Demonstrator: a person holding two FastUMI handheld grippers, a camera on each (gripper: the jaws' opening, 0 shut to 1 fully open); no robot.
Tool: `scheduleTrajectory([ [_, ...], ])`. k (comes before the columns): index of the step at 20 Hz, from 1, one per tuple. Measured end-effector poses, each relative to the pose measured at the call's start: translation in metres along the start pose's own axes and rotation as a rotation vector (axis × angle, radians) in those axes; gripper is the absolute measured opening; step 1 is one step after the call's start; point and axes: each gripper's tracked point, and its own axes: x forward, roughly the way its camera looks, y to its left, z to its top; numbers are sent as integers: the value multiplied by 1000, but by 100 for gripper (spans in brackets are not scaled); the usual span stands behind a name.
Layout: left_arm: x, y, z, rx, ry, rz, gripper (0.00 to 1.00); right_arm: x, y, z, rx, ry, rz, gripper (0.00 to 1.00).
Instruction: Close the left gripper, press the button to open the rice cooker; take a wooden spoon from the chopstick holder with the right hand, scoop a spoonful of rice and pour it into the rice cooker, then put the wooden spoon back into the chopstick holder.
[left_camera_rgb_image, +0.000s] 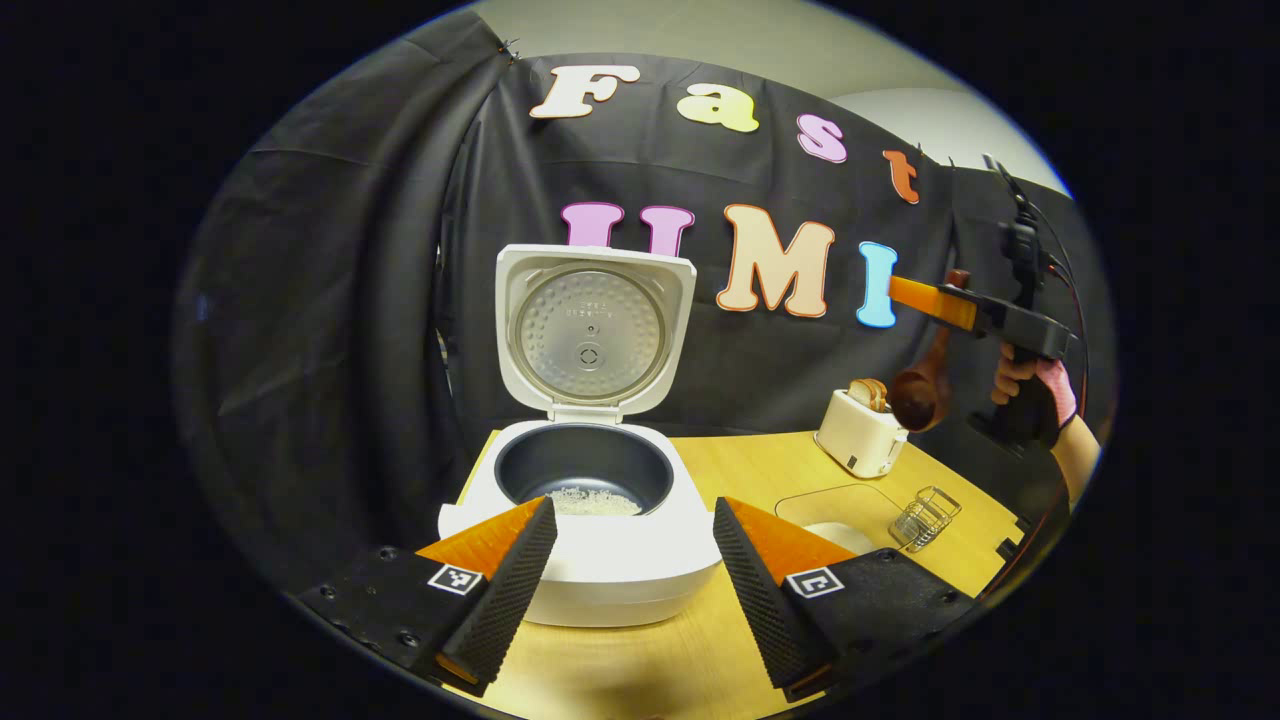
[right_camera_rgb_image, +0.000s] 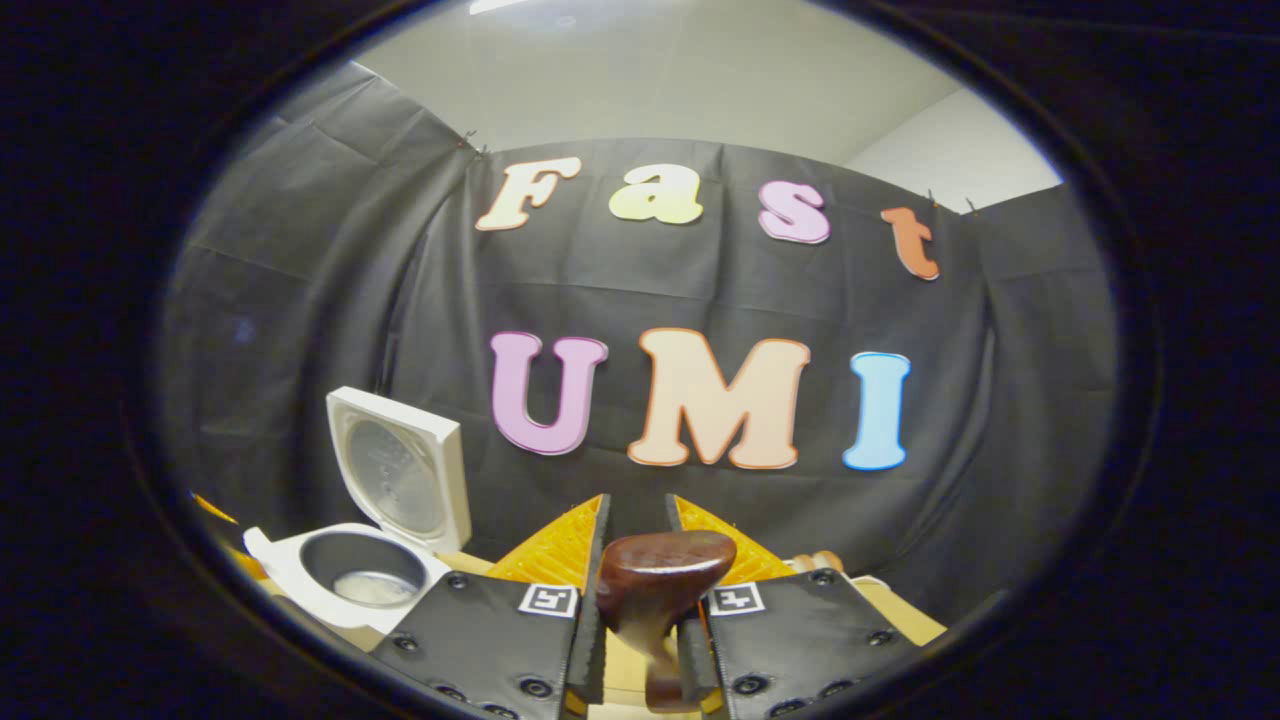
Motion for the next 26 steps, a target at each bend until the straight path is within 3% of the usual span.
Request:
scheduleTrajectory([
  [4,7,-11,4,27,-4,13,94,-22,-81,-23,4,45,-61,31],
  [10,12,-31,2,63,-1,39,94,-31,-158,-85,103,115,-95,31],
  [16,9,-49,-7,-26,16,48,94,-33,-170,-153,173,184,-56,31],
  [23,5,-59,-13,-10,40,71,94,-37,-161,-226,203,282,-11,31],
  [26,5,-65,-13,-7,41,62,94,-38,-161,-246,215,331,-3,38],
])
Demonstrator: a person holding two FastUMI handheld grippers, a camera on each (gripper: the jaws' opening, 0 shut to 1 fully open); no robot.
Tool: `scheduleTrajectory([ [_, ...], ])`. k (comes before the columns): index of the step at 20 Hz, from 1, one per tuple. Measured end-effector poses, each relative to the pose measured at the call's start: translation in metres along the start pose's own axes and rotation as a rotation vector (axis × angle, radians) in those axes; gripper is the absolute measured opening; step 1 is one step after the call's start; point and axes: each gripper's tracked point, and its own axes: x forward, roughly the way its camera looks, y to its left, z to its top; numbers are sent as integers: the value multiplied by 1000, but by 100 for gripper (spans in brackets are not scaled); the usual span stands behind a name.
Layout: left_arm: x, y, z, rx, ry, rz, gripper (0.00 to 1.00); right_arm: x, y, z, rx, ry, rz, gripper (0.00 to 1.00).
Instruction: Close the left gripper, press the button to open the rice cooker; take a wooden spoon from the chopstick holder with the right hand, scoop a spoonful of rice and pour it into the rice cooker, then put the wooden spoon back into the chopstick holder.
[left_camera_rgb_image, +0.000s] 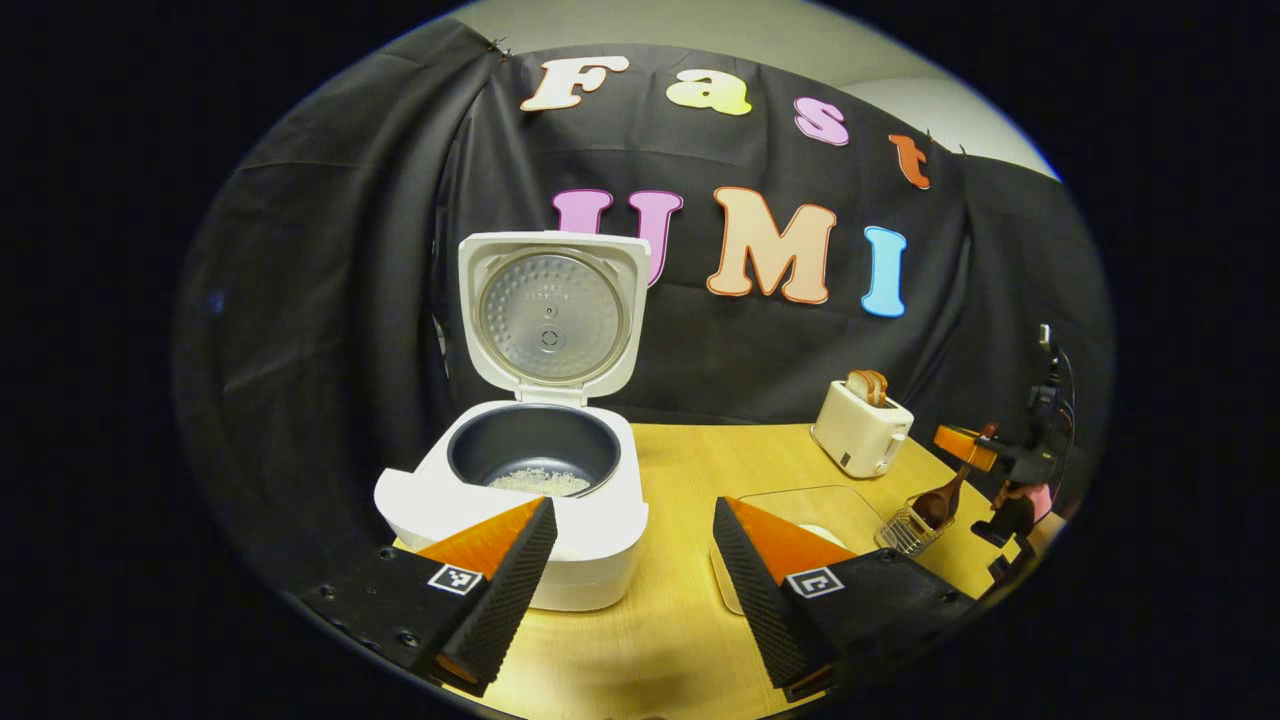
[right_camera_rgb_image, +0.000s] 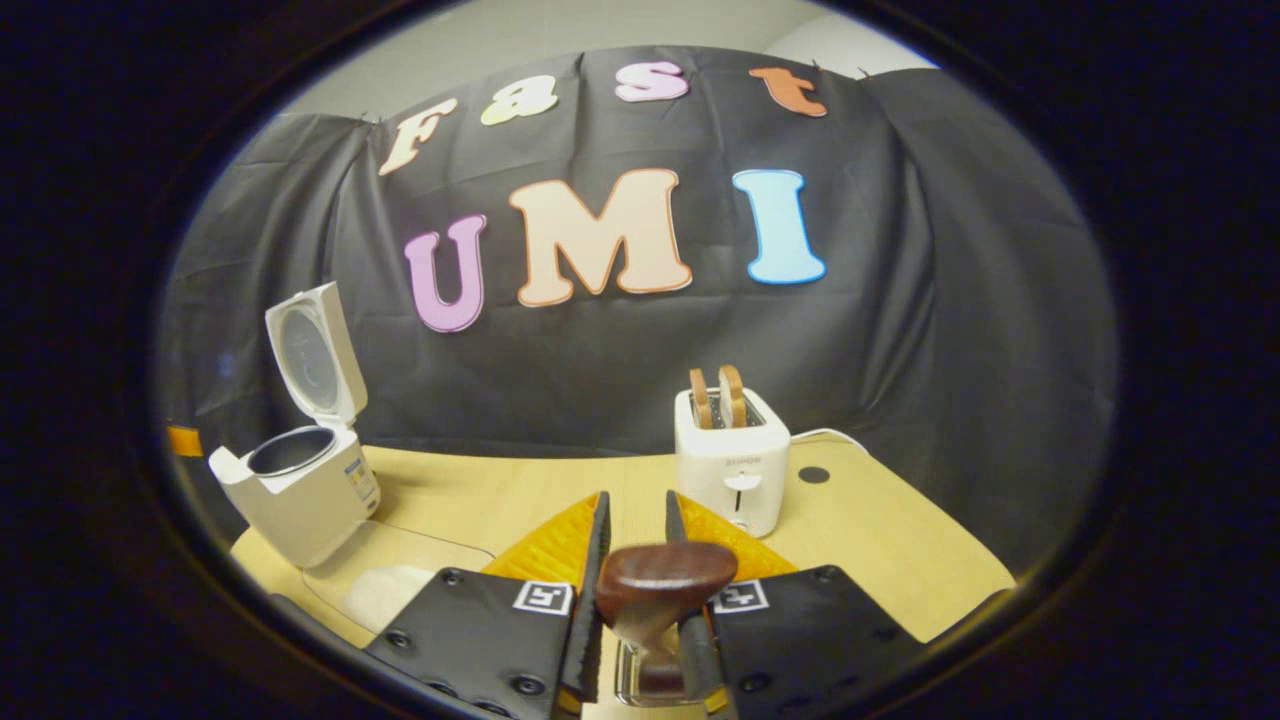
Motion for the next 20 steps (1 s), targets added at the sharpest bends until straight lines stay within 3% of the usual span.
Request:
scheduleTrajectory([
  [4,0,0,6,11,-14,2,94,-1,-11,10,15,-33,-8,47],
  [6,-1,-1,10,9,-19,-1,94,-6,-18,19,26,-45,-20,43],
  [9,2,-2,14,-2,-26,-12,94,-17,-30,25,26,-45,-42,47],
  [17,6,-8,38,-15,-69,-55,94,-60,-45,46,-27,-45,-100,100],
  [20,10,0,55,-14,-93,-42,94,-81,-39,62,-30,-63,-105,96],
])
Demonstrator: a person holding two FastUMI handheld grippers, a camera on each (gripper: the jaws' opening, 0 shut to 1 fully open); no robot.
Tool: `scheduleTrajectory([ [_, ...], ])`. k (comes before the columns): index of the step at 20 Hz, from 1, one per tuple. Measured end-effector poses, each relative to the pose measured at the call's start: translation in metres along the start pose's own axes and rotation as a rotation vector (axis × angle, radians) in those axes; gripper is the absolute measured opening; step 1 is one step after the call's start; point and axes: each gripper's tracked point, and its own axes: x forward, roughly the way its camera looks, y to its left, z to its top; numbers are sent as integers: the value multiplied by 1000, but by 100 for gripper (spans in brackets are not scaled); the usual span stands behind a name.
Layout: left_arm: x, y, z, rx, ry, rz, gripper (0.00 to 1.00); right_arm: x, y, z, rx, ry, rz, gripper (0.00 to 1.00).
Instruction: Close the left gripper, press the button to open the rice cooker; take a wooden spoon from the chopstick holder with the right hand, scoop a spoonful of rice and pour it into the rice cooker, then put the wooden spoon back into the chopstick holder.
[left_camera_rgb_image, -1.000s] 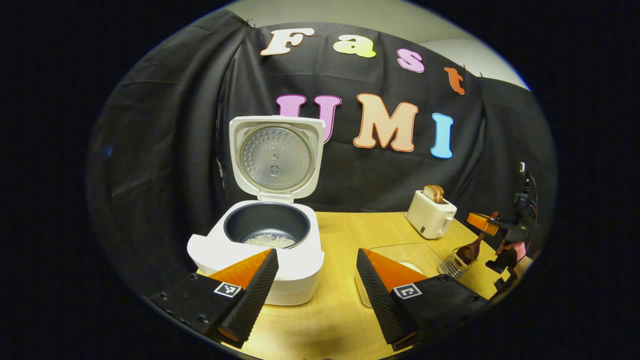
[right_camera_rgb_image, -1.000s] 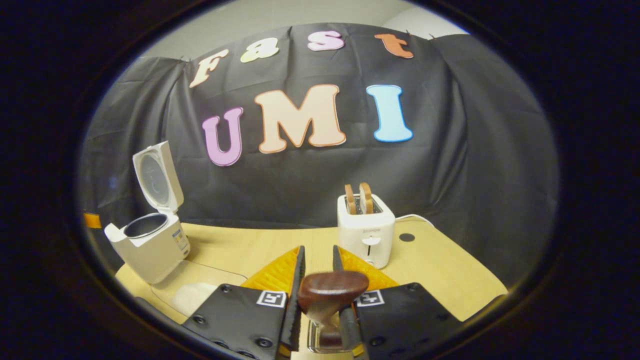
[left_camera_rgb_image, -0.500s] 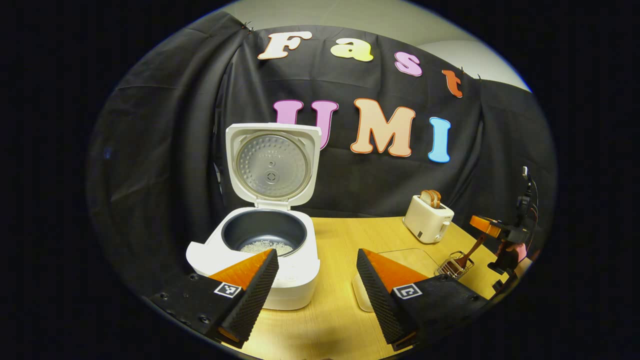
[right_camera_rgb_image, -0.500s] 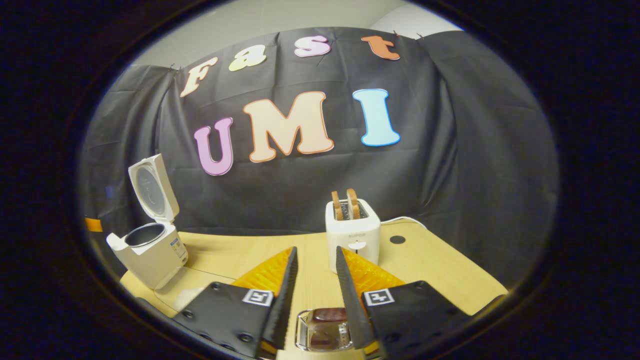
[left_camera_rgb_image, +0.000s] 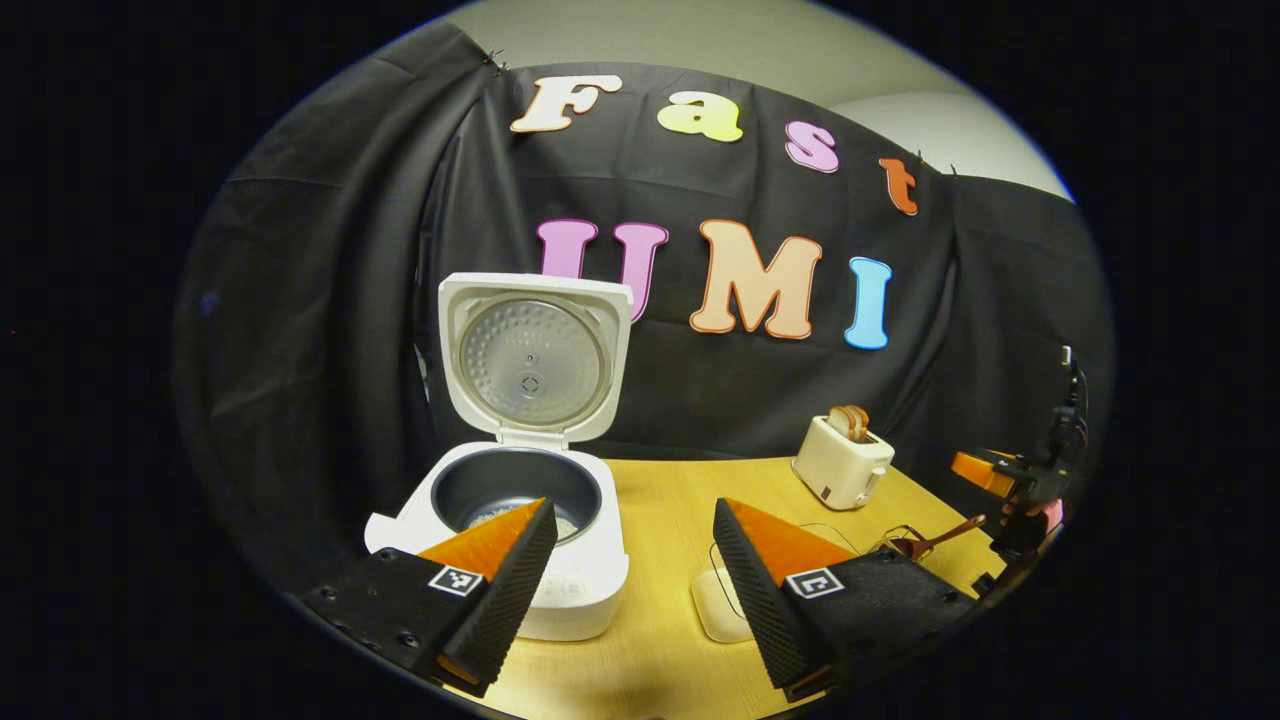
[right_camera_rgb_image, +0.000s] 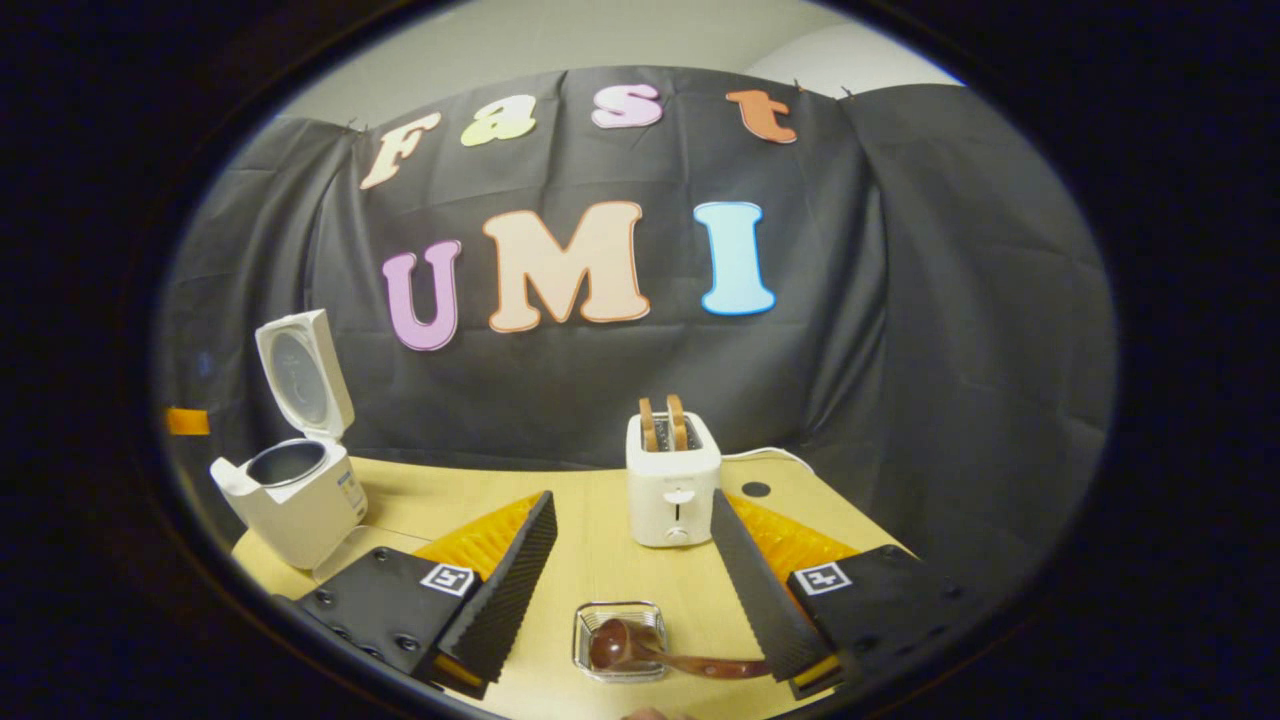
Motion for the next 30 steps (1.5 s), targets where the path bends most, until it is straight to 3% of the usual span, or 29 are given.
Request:
scheduleTrajectory([
  [6,16,22,36,-35,-38,28,94,-34,16,21,11,-14,-5,99],
  [11,38,47,95,-9,-115,68,92,-54,25,35,19,-30,-24,99],
  [15,58,51,144,18,-179,39,92,-66,23,49,16,-47,-60,96],
  [16,64,53,158,28,-200,37,88,-70,22,52,11,-49,-68,96],
  [19,87,72,196,57,-233,81,90,-79,19,56,-8,-52,-90,96],
  [20,96,76,206,49,-239,83,87,-80,19,57,-12,-50,-94,96],
  [22,117,84,225,14,-246,76,90,-83,19,56,-20,-41,-106,96],
  [25,153,113,237,27,-228,139,90,-88,22,55,-28,-31,-115,96],
  [27,177,122,236,55,-209,143,87,-90,23,54,-44,-23,-125,96],
  [30,211,131,225,85,-168,140,90,-95,22,49,-55,-8,-147,99],
])
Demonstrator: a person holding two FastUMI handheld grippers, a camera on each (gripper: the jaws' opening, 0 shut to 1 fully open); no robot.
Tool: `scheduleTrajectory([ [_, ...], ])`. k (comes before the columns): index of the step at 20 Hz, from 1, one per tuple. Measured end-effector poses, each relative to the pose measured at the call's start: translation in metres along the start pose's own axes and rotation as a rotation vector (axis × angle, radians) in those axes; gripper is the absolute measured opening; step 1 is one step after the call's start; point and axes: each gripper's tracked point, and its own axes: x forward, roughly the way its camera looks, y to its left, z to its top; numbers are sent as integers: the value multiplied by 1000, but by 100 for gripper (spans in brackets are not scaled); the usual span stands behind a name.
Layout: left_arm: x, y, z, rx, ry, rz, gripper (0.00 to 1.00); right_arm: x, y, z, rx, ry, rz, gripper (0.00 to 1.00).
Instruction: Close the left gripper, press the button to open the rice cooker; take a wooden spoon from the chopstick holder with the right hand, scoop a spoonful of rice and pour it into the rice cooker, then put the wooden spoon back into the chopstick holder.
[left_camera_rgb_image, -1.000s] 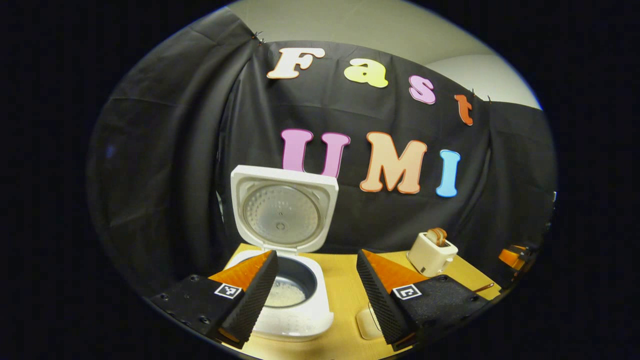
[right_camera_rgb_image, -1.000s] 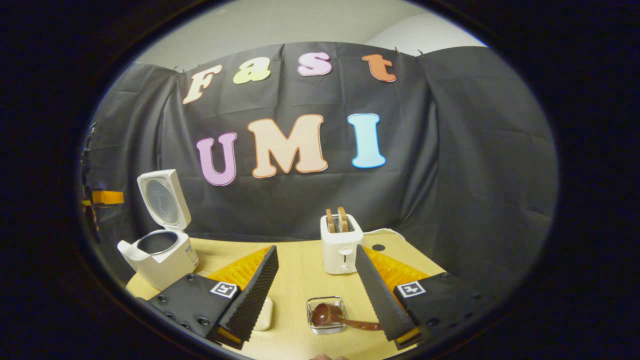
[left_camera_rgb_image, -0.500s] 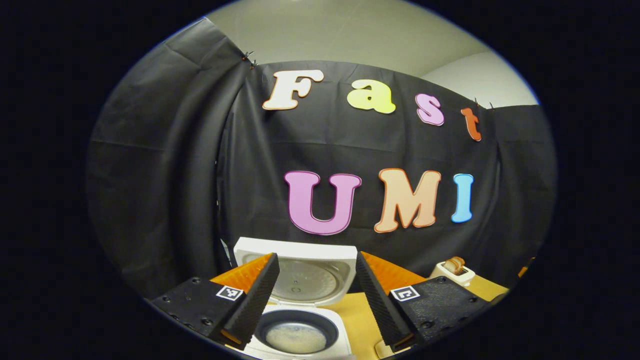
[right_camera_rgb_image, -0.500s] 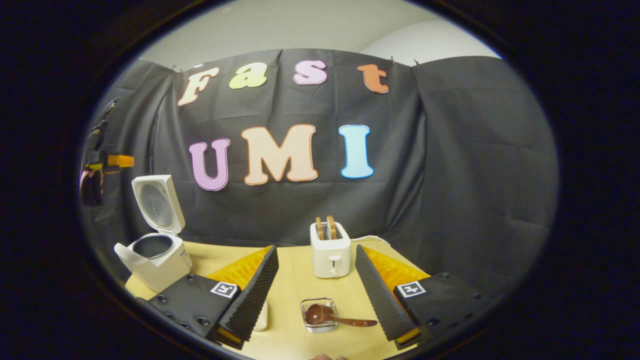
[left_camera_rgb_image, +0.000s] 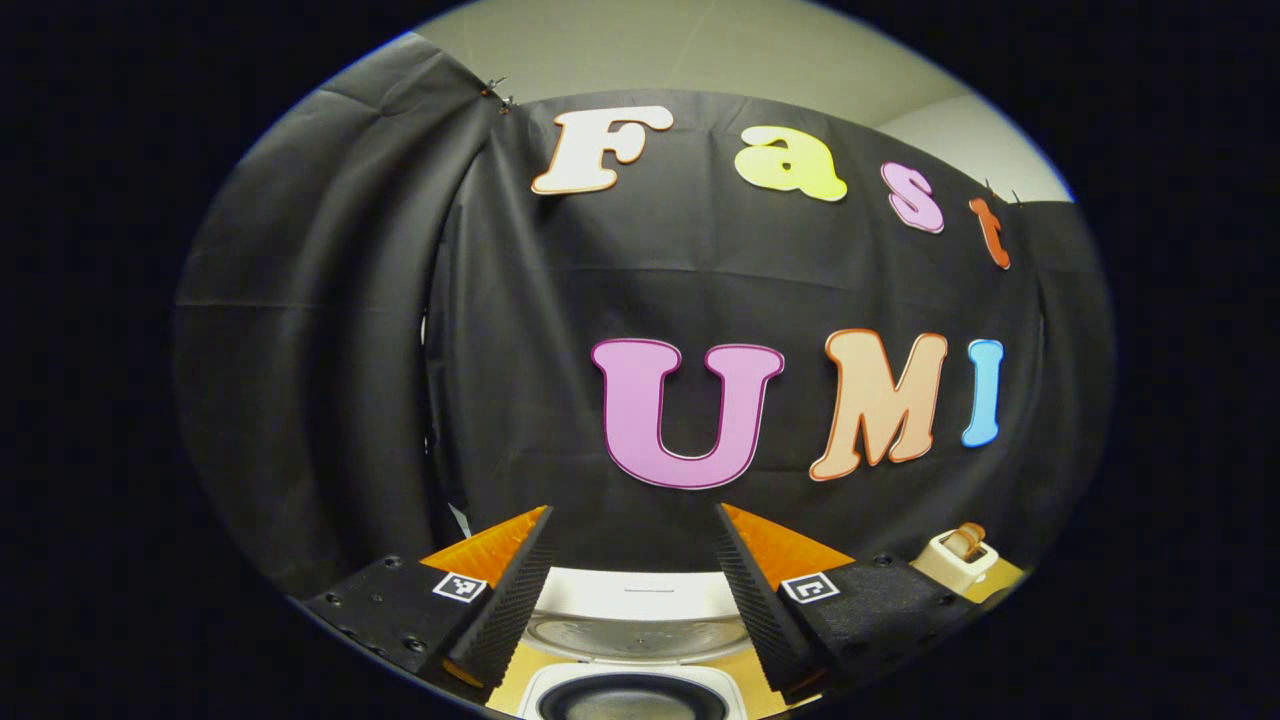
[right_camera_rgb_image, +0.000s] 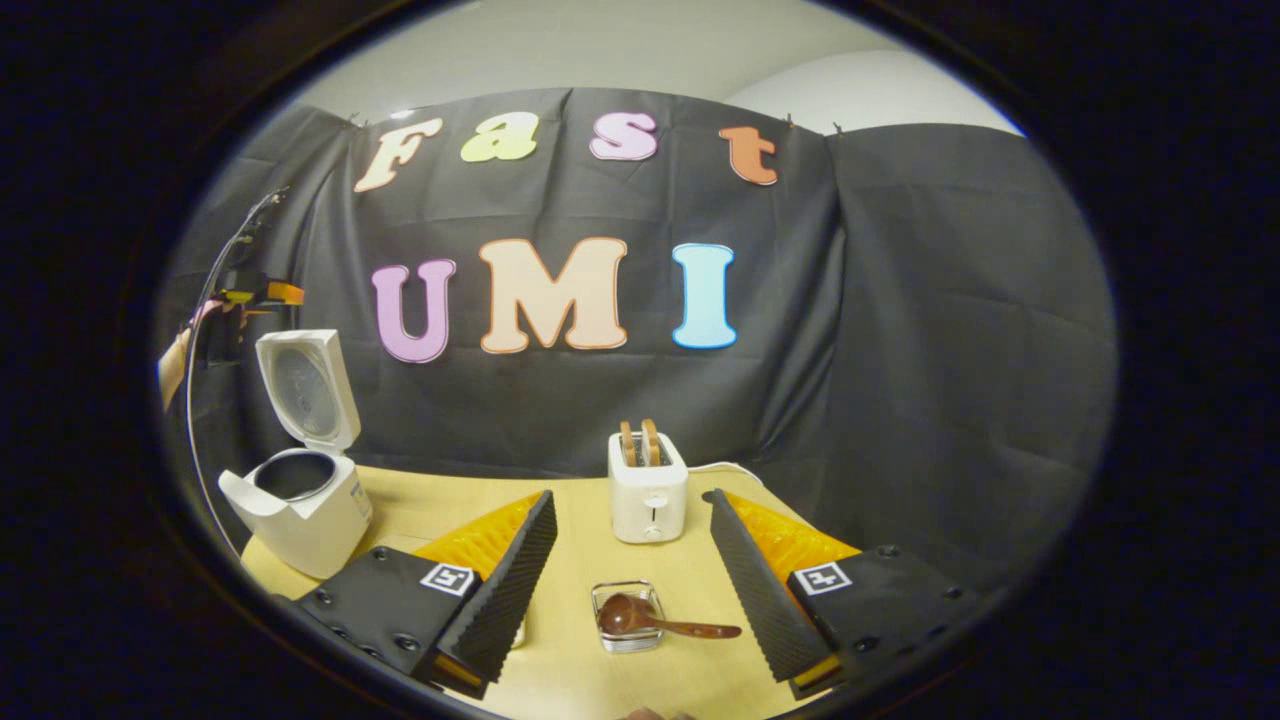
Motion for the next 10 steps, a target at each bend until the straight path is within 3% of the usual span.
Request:
scheduleTrajectory([
  [10,37,1,-43,61,110,1,90,-4,-7,-21,29,44,-39,100],
])
